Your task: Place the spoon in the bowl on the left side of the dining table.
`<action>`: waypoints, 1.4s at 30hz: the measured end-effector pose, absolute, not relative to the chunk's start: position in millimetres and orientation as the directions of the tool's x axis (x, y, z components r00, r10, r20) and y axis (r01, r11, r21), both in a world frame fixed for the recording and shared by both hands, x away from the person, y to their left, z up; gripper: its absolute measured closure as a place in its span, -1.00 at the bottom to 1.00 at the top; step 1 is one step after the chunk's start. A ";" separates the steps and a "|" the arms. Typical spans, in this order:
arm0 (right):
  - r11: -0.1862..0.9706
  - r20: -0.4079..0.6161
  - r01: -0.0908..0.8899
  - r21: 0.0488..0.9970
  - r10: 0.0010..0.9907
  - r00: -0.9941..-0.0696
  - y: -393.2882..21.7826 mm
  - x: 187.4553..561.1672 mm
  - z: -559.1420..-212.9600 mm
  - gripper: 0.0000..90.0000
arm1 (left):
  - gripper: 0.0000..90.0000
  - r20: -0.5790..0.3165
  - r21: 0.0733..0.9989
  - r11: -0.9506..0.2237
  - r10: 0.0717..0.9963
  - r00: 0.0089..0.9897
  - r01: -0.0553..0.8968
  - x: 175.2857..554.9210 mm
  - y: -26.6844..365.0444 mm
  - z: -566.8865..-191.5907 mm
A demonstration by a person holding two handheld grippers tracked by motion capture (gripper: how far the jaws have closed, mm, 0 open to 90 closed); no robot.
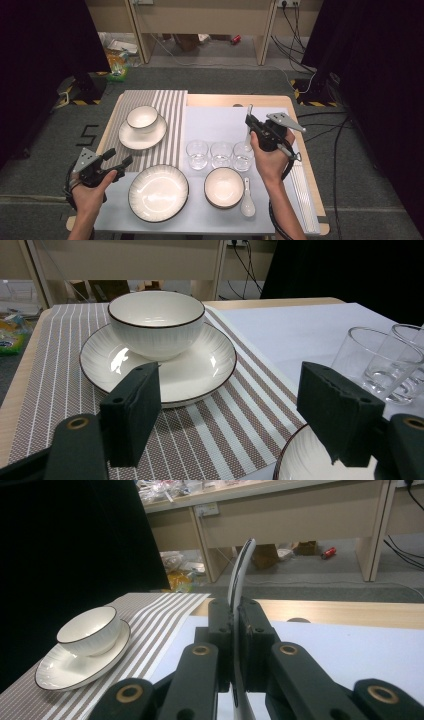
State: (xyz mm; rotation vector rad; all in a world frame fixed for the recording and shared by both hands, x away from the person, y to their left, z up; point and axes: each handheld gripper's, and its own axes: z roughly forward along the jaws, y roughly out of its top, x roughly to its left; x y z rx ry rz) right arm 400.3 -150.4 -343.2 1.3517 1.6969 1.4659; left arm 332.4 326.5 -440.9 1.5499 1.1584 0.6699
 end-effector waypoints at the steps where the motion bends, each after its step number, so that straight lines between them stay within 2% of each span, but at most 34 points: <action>1: -0.078 0.212 0.346 0.935 0.905 -0.368 -149.5 400.6 -342.8 0.92 | -0.45 -0.141 0.943 0.008 0.915 0.377 0.334 332.5 326.6 -440.9; 42: -0.076 0.214 0.334 0.940 0.892 -0.399 -131.3 411.5 -339.1 0.92 | -0.45 -0.141 0.942 0.008 0.915 0.377 0.335 332.3 325.7 -440.7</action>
